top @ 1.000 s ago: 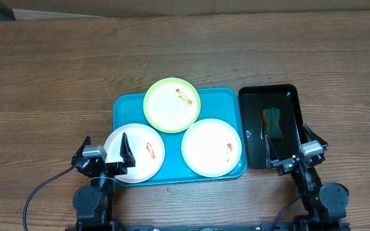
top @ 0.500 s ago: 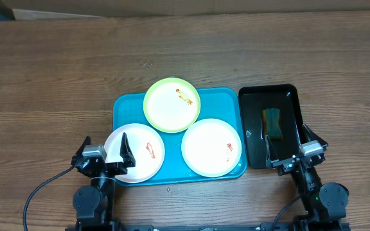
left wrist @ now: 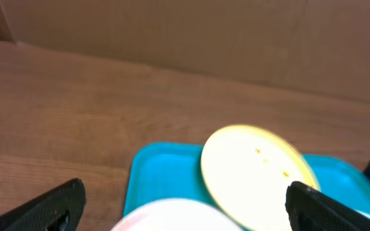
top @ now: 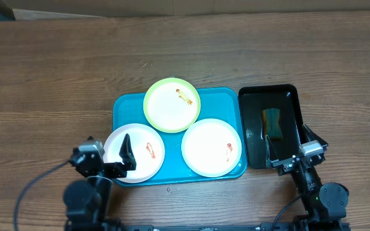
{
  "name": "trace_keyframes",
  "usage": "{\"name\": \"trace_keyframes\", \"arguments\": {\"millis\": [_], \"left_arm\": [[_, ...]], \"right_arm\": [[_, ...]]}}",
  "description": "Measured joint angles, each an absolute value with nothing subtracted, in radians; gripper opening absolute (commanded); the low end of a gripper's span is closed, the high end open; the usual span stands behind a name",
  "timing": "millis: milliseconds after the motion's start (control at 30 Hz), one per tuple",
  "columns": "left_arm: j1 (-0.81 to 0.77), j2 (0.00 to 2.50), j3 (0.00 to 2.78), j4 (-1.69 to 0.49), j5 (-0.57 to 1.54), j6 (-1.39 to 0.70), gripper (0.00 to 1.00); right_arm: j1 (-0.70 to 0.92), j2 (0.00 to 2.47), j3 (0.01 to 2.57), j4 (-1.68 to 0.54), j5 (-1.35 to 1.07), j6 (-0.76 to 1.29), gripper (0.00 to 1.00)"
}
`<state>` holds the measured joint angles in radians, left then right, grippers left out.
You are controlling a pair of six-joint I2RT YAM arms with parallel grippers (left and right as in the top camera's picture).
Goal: Clean dirty plates on tray and stack at the side
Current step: 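Move the left gripper over the right white plate's rim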
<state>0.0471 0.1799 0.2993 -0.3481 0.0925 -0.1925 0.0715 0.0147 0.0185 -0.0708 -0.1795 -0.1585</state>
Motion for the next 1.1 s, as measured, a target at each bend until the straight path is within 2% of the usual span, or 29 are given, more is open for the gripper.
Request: {"name": "trace_keyframes", "arguments": {"millis": [133,333,433,567,700,767,800,900,1033,1100], "left_arm": [[0.047,0.418,0.609,-0.568,0.137,-0.188,1.00],[0.047,0.872,1.113,-1.087,0.210,-0.183,1.00],[0.047,1.090,1.318,-1.252,0.226,-0.183,1.00],[0.047,1.304,1.478,-1.276,0.249,-0.183,1.00],[0.047,1.450,1.521,-1.291,0.337,-0.193,0.99],[0.041,1.500,1.521,-1.316,0.360,-0.220,0.61],[0.033,1.526,1.521,-1.325,0.363,-0.235,0.55],[-0.017,1.560,1.510,-1.339,0.358,-0.248,0.57],[-0.165,1.563,1.459,-1.329,0.330,-0.268,0.64],[-0.250,1.563,1.422,-1.290,0.311,-0.278,0.64]], "right_arm": [[0.072,0.015,0.019,-0.070,-0.179,-0.159,1.00],[0.072,0.015,0.019,-0.071,-0.180,-0.159,1.00],[0.072,0.015,0.019,-0.071,-0.179,-0.158,1.00],[0.072,0.015,0.019,-0.071,-0.179,-0.158,1.00],[0.072,0.015,0.019,-0.071,-0.179,-0.159,1.00],[0.072,0.015,0.019,-0.071,-0.180,-0.158,1.00],[0.072,0.015,0.019,-0.071,-0.179,-0.159,1.00],[0.072,0.015,0.019,-0.071,-0.180,-0.158,1.00],[0.072,0.015,0.019,-0.071,-0.179,-0.159,1.00],[0.072,0.015,0.019,-0.071,-0.179,-0.158,1.00]]}}
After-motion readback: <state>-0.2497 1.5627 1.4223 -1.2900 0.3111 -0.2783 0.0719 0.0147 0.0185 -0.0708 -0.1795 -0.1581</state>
